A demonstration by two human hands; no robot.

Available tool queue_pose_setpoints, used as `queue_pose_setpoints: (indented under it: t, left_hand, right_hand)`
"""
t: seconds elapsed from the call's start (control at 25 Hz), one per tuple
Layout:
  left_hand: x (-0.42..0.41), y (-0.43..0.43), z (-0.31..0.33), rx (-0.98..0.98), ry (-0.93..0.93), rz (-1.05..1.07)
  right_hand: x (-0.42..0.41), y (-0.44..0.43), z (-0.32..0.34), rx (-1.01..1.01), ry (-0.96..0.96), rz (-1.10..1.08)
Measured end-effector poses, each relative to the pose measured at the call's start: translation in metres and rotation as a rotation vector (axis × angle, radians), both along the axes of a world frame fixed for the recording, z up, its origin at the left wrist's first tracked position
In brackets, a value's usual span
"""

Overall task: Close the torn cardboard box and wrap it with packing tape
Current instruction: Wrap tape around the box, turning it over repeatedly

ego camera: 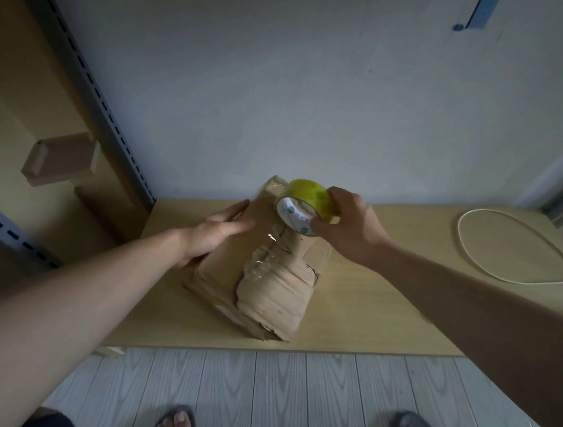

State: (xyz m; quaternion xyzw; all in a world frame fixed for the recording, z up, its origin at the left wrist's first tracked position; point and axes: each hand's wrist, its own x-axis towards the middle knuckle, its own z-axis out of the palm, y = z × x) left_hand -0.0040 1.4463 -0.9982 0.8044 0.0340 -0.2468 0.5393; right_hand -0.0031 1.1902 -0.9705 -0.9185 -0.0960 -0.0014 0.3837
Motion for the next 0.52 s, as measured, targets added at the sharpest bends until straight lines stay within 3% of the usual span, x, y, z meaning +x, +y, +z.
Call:
queue_pose_setpoints:
  t: [0.12,0.2,0.52]
  left_hand:
    - [-0.006,0.009,-0.007,0.306,-0.293,0.022]
    - [-0.005,-0.003,-0.005,0.491,-0.389,0.044]
    - [-0.032,-0.067,-0.027,0.918,-0.241,-0.221]
  right_hand:
    - [-0.004,0.027,-0.001,0.018,0.002,0.079]
    - [0.001,0.036,0.001,0.003,0.003,0.055]
    - [0.018,0.036,-0.006,-0.049,0.086,-0.044]
